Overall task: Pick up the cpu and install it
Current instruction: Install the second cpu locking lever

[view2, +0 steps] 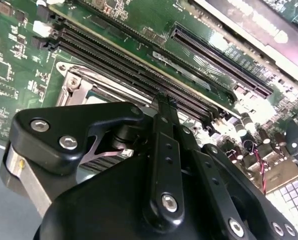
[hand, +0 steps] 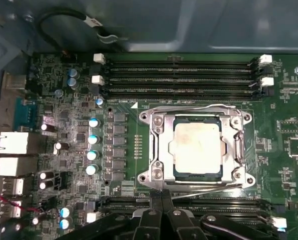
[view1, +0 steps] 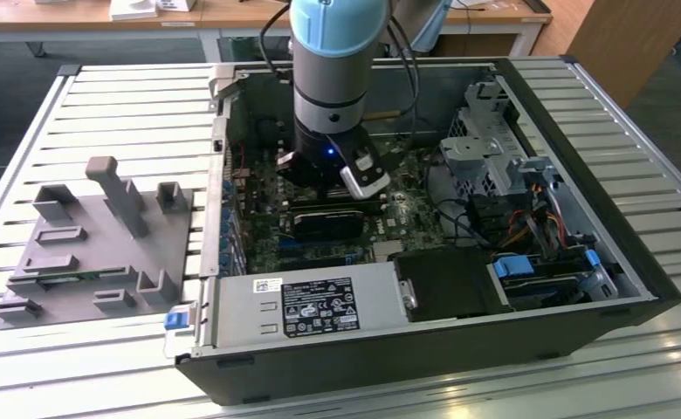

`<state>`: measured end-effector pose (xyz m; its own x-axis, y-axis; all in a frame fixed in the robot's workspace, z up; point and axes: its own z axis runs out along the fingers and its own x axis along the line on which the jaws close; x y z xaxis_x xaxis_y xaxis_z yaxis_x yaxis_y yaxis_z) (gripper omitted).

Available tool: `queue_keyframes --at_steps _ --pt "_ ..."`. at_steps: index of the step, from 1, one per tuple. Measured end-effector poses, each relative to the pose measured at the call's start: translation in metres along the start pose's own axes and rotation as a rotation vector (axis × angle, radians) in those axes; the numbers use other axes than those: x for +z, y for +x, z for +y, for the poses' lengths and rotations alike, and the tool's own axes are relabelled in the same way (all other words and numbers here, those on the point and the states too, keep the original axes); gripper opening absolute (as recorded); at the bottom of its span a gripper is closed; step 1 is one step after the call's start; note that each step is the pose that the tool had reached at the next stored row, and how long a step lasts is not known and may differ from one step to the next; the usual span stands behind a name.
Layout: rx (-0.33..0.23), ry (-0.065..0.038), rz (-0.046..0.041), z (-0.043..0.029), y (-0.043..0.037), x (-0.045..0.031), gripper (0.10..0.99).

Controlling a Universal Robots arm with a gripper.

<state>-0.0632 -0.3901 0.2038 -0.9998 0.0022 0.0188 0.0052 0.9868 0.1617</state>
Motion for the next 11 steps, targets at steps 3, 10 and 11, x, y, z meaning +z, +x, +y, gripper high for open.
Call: queue_keyframes --at_steps 3,10,11 --pt "0.0 -0.008 0.0 -0.0018 0.0023 -0.0002 0.106" --pt "0.0 -0.016 -0.0001 -0.0043 0.0067 0.0009 0.106" --pt "0.0 -0.018 0.0 -0.0044 0.007 0.0014 0.106"
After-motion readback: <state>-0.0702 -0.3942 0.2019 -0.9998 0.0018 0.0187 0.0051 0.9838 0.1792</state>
